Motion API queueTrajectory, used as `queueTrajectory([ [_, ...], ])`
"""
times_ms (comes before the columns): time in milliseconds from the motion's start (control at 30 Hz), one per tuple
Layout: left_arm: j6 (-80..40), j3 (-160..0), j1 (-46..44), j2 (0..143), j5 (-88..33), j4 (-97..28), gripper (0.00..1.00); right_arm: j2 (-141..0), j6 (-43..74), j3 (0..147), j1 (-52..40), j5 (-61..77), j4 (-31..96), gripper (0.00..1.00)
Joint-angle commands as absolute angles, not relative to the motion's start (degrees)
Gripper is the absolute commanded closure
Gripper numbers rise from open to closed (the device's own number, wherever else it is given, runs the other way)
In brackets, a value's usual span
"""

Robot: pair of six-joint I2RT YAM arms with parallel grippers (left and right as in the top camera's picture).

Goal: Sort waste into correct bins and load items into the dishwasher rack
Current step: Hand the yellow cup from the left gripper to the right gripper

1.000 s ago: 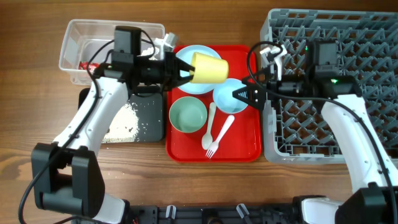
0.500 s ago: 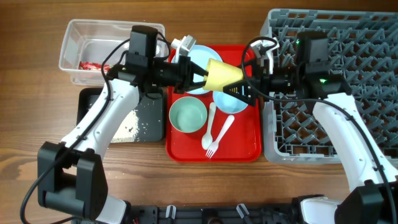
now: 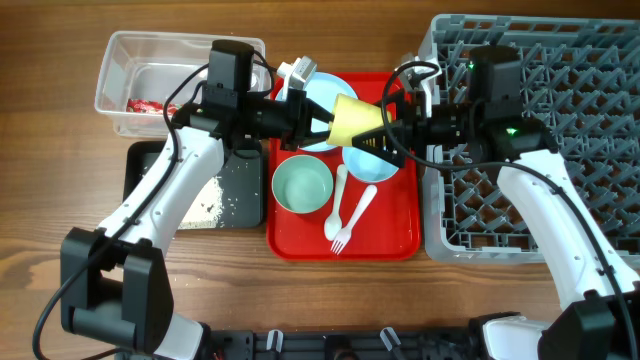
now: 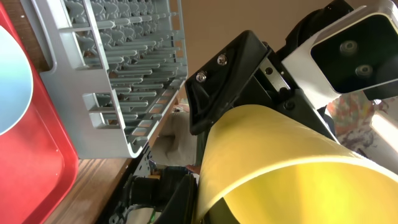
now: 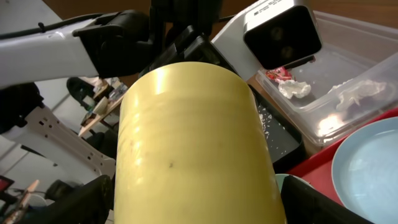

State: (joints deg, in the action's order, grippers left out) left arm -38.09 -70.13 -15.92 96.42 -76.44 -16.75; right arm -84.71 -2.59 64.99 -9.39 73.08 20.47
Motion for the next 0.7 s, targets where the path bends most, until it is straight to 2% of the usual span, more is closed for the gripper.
queueTrajectory([
  [0,-38.5,-70.8,-16.0,96.6,-78.2,-16.5,0.96,-85.4,-1.1,65.9,-9.5,74.7,20.2,0.16],
  [267,-38.5,-70.8,-16.0,96.6,-78.2,-16.5,0.96,-85.4,-1.1,65.9,-9.5,74.7,20.2,0.29],
  [667,-38.4,-70.8,-16.0,96.6,-78.1,-16.4,0.96,-85.4,-1.1,65.9,-9.5,74.6,20.4,0.35],
])
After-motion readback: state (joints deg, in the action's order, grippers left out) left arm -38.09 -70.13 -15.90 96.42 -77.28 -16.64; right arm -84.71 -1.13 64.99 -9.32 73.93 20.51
